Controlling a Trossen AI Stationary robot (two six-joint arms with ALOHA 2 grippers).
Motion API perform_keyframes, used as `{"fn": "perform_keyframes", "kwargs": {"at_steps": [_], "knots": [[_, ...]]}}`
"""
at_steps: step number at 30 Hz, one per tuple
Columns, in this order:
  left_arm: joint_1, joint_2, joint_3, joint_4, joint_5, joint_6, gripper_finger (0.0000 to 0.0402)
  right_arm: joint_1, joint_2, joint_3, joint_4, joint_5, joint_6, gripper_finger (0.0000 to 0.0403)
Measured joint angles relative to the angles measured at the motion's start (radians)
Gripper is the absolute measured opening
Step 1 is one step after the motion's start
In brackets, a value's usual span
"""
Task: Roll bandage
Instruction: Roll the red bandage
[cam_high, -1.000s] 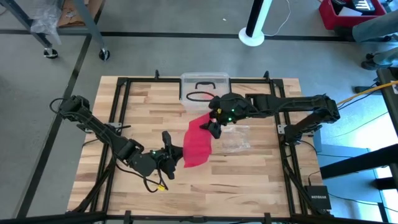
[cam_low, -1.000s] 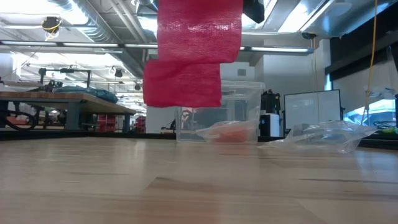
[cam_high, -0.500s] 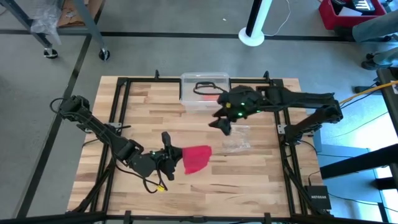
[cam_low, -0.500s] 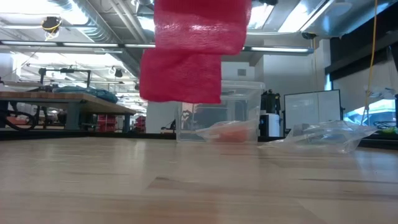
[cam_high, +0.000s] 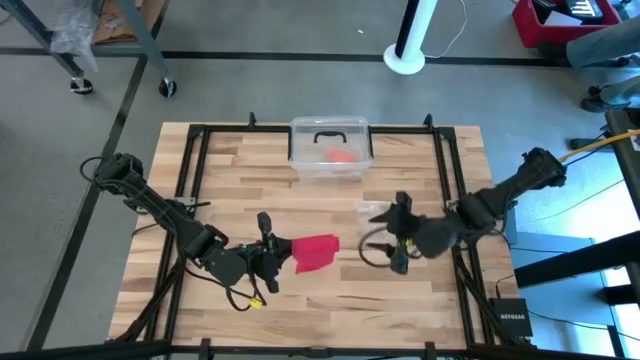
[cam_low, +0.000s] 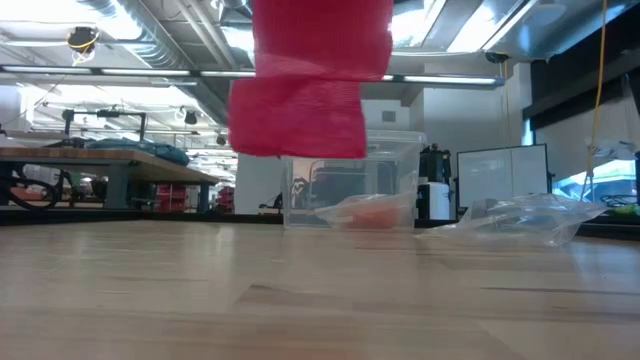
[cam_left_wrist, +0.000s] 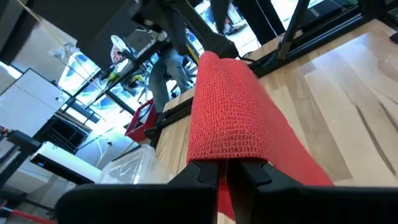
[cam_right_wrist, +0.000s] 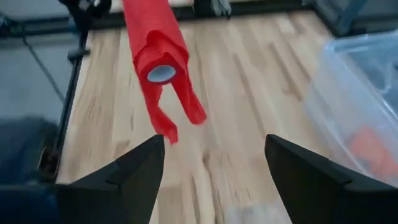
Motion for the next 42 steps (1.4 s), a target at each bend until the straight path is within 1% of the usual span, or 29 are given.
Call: {"fn": "perform_keyframes", "kwargs": {"at_steps": [3, 6, 8, 10, 12, 14, 17, 19, 21, 23, 27, 32, 35, 40, 42], "knots": [[0.007, 0.000, 0.000, -0.001, 0.000, -0.017, 0.0004, 0.043, -0.036, -0.178, 0.260, 0.075, -0.047, 0.0280], [0.015, 0.000, 0.000, -0.001, 0.000, -0.031, 0.0004, 0.063, -0.028, -0.343, 0.539, 0.130, -0.122, 0.0280], [0.020, 0.000, 0.000, -0.001, 0.000, -0.044, 0.0004, 0.058, -0.001, -0.426, 0.691, 0.117, -0.134, 0.0280], [0.020, 0.000, 0.000, -0.001, 0.000, -0.047, 0.0004, 0.042, 0.032, -0.485, 0.789, 0.080, -0.136, 0.0280], [0.020, 0.000, 0.000, -0.001, 0.000, -0.046, 0.0004, 0.026, 0.065, -0.510, 0.839, 0.037, -0.136, 0.0280], [0.020, 0.000, 0.000, -0.001, 0.000, -0.046, 0.0004, 0.003, 0.100, -0.511, 0.866, 0.007, -0.127, 0.0280], [0.020, -0.001, 0.000, -0.001, 0.000, -0.047, 0.0004, -0.029, 0.150, -0.511, 0.950, -0.036, -0.124, 0.0280], [0.020, -0.001, 0.000, -0.001, 0.000, -0.047, 0.0004, -0.042, 0.180, -0.511, 1.033, -0.064, -0.168, 0.0280], [0.020, -0.001, 0.000, -0.002, 0.000, -0.046, 0.0004, -0.039, 0.210, -0.511, 1.112, -0.066, -0.229, 0.0280], [0.020, -0.001, 0.000, -0.002, 0.000, -0.045, 0.0004, -0.037, 0.227, -0.511, 1.144, -0.081, -0.268, 0.0280], [0.020, -0.001, 0.000, -0.002, 0.000, -0.044, 0.0004, -0.039, 0.228, -0.511, 1.124, -0.071, -0.274, 0.0280], [0.020, -0.002, 0.000, -0.001, 0.000, -0.044, 0.0004, -0.039, 0.240, -0.510, 1.126, -0.084, -0.274, 0.0280], [0.022, -0.002, 0.000, 0.000, 0.000, -0.046, 0.0004, -0.038, 0.278, -0.510, 1.128, -0.056, -0.270, 0.0280], [0.022, -0.002, 0.000, -0.001, 0.000, -0.047, 0.0004, -0.039, 0.349, -0.510, 1.191, -0.088, -0.272, 0.0279], [0.022, -0.002, 0.000, -0.001, 0.000, -0.047, 0.0004, -0.039, 0.358, -0.501, 1.208, -0.095, -0.276, 0.0270]]}}
